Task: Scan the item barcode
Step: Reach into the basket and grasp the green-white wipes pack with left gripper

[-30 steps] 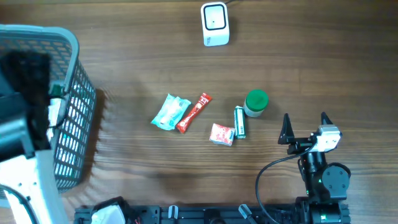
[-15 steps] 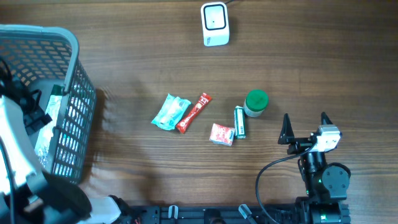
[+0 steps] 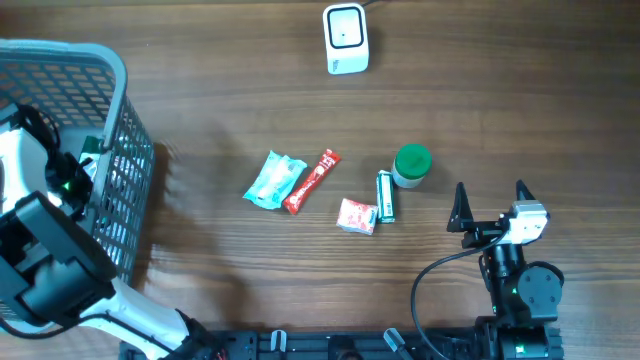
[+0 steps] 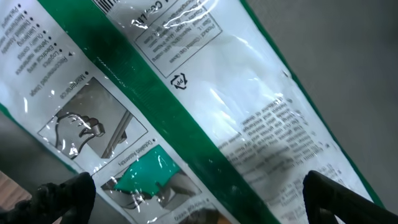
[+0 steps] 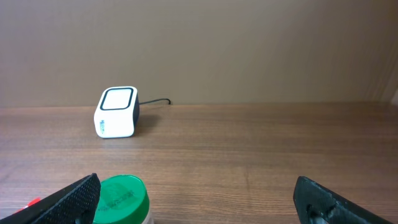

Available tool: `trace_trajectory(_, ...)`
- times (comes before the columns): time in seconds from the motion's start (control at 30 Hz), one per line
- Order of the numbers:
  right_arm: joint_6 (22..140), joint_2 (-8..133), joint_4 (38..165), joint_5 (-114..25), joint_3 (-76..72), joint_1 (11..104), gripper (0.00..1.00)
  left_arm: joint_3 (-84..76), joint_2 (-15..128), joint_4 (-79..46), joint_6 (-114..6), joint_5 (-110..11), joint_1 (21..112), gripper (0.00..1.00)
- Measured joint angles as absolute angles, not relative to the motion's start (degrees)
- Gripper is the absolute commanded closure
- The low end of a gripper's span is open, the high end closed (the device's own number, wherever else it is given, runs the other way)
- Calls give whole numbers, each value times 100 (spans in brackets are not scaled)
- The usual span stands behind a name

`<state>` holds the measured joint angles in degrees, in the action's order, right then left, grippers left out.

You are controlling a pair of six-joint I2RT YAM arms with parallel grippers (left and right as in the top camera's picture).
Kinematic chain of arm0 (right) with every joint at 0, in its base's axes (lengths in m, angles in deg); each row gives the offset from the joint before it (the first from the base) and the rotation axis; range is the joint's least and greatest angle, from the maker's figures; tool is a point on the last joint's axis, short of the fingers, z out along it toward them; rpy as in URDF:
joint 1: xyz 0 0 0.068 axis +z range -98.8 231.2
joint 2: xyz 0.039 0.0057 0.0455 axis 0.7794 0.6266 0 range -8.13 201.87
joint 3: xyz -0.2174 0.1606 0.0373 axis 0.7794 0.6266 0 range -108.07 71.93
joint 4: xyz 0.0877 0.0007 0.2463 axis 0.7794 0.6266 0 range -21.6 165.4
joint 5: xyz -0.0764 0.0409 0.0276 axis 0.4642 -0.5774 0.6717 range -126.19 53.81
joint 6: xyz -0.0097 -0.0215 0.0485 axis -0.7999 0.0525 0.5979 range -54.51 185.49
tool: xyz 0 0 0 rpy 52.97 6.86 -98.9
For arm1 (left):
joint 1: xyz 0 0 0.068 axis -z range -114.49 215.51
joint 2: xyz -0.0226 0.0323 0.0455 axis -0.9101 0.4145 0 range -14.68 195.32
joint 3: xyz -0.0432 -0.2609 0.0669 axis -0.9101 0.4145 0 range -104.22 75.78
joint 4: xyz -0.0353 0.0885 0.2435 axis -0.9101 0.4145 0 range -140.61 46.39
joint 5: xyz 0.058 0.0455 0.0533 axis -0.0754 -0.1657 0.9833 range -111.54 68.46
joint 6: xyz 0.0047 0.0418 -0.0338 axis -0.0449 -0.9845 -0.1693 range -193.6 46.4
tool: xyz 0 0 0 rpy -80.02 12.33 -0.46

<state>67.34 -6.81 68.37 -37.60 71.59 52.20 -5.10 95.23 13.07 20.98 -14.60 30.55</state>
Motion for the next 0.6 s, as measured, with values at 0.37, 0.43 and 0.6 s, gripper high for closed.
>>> trace_trajectory(0.37,6734,-681,6837,-3760,7159,5220,0,10,9588,828,2072,-1410,3060,96)
trace_trajectory(0.43,6734,-681,6837,-3760,7159,5220,0,21,9560,830,1921,-1412,3062,96)
trace_trajectory(0.6,6734,-681,6837,-3760,7159,5220,0,8,9435,857,1403,-1434,3027,96)
